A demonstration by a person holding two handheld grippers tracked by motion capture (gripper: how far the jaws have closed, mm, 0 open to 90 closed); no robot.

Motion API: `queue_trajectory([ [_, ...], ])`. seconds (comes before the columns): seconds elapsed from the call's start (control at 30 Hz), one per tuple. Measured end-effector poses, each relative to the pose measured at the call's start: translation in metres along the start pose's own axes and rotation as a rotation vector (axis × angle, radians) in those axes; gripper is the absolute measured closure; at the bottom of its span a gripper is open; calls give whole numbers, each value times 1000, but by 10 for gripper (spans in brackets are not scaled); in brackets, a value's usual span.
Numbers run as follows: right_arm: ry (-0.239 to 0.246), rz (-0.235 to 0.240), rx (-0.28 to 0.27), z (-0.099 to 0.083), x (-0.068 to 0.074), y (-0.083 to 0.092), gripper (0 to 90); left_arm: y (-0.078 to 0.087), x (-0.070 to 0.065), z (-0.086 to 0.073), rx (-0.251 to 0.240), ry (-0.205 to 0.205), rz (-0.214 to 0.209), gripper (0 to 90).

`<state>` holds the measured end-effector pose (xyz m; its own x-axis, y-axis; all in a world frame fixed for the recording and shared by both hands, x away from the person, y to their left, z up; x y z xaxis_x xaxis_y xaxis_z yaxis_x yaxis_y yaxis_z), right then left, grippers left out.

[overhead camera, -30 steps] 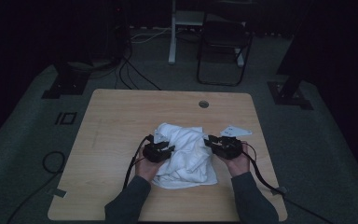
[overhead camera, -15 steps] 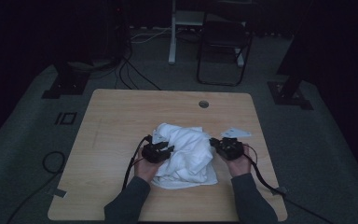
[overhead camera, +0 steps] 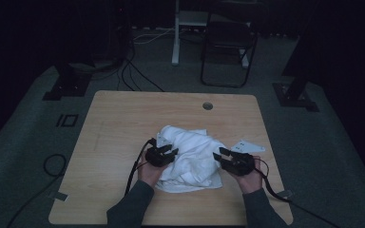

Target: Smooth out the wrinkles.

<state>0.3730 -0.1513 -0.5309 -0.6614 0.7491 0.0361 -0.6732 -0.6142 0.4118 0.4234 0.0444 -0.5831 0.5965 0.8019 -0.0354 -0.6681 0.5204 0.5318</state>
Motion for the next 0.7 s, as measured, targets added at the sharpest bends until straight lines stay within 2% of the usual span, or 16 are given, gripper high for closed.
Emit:
queue_trajectory([
  [0.1,-2,41,5,-3,14,-1,578,1,-1,0,0,-1,6,643],
  [0.13,-15,80,7,-7,26,-2,561,2,-2,0,1,1,8,643],
  [0.27,-24,149,14,-14,47,-3,488,3,-5,-1,0,2,28,642],
  [0.37,-11,184,9,-16,60,-2,423,4,-5,-1,-1,3,37,642],
  [0.47,10,179,27,-19,63,-3,431,4,-6,-1,-3,7,36,642],
  [0.5,17,176,41,-21,63,-4,482,4,-6,-1,-3,12,37,642],
  [0.53,28,185,71,-27,63,-4,698,4,-6,-2,-3,14,36,642],
  [0.6,47,175,101,-35,59,-1,865,5,-6,-2,-1,13,37,642],
  [0.7,47,174,107,-43,54,9,884,5,-5,-2,-4,20,38,641],
])
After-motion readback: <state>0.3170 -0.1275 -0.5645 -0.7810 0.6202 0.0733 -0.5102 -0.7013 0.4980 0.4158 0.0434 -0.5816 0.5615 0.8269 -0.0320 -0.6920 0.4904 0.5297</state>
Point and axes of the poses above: each handheld gripper's, and its own axes: y roughly backward along the jaws, z roughly out of its top, x roughly to its left, the point moved 9 cm from there along -y, roughly forward along the jaws, and after that the axes turned 5 degrees about -x, right-handed, at the moved point
